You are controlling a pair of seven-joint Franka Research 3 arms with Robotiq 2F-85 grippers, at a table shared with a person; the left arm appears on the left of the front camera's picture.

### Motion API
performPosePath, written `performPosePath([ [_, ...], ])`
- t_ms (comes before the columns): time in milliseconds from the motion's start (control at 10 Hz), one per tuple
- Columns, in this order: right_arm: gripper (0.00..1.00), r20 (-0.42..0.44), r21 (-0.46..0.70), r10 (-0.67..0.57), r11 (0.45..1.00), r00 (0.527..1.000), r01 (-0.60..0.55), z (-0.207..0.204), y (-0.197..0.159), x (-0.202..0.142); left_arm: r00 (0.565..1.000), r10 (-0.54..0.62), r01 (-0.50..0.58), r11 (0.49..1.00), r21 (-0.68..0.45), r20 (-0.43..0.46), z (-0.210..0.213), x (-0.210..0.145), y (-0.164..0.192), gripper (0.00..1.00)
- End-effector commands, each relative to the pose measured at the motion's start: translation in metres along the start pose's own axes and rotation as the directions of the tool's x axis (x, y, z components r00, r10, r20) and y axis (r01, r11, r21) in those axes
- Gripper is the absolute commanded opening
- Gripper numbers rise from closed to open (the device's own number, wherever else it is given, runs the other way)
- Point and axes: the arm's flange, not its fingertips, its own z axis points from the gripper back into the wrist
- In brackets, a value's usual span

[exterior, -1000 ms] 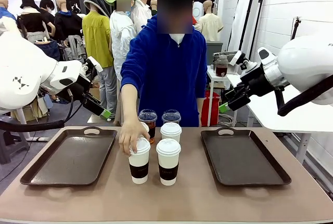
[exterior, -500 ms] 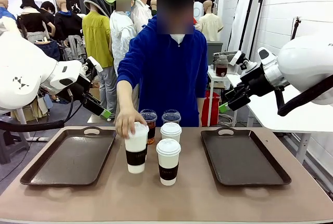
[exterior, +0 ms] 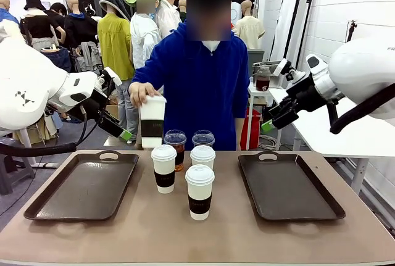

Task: Distribute the coffee onto the tray.
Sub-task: Pick up one iced Americano and place it on the right Handle tray.

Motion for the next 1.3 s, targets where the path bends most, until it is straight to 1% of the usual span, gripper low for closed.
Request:
performPosePath([
  [0, 1.0, -0.09, 0.017, 0.041, 0.999, 0.995, -0.04, 0.003, -0.026, 0.013, 1.0, 0.002, -0.002, 1.0, 0.0, 0.0, 0.0, -0.001, 0.001, 1.0],
  [200, 1.0, -0.193, 0.022, 0.073, 0.997, 0.978, -0.07, -0.003, -0.057, 0.026, 1.0, 0.002, -0.002, 1.0, 0.0, 0.0, 0.0, -0.001, 0.001, 1.0],
  [300, 1.0, -0.229, 0.056, 0.123, 0.992, 0.966, -0.113, -0.008, -0.076, 0.032, 1.0, 0.002, -0.002, 1.0, 0.0, 0.0, 0.0, -0.001, 0.001, 1.0],
  [500, 1.0, -0.302, 0.112, 0.198, 0.979, 0.932, -0.171, -0.022, -0.113, 0.039, 1.0, 0.002, -0.002, 1.0, 0.0, 0.0, 0.0, -0.001, 0.001, 1.0],
  [700, 1.0, -0.371, 0.159, 0.276, 0.959, 0.887, -0.232, -0.041, -0.151, 0.036, 1.0, 0.002, -0.002, 1.0, 0.0, 0.0, 0.0, -0.001, 0.001, 1.0],
  [900, 1.0, -0.446, 0.18, 0.306, 0.951, 0.841, -0.251, -0.061, -0.174, 0.028, 1.0, 0.002, -0.002, 1.0, 0.0, 0.0, 0.0, -0.001, 0.001, 1.0],
  [1000, 1.0, -0.479, 0.168, 0.298, 0.954, 0.826, -0.246, -0.069, -0.181, 0.024, 1.0, 0.002, -0.002, 1.0, 0.0, 0.0, 0.0, -0.001, 0.001, 1.0],
  [1200, 1.0, -0.507, 0.152, 0.292, 0.956, 0.811, -0.25, -0.082, -0.19, 0.018, 1.0, 0.002, -0.002, 1.0, 0.0, 0.0, 0.0, -0.001, 0.001, 1.0],
])
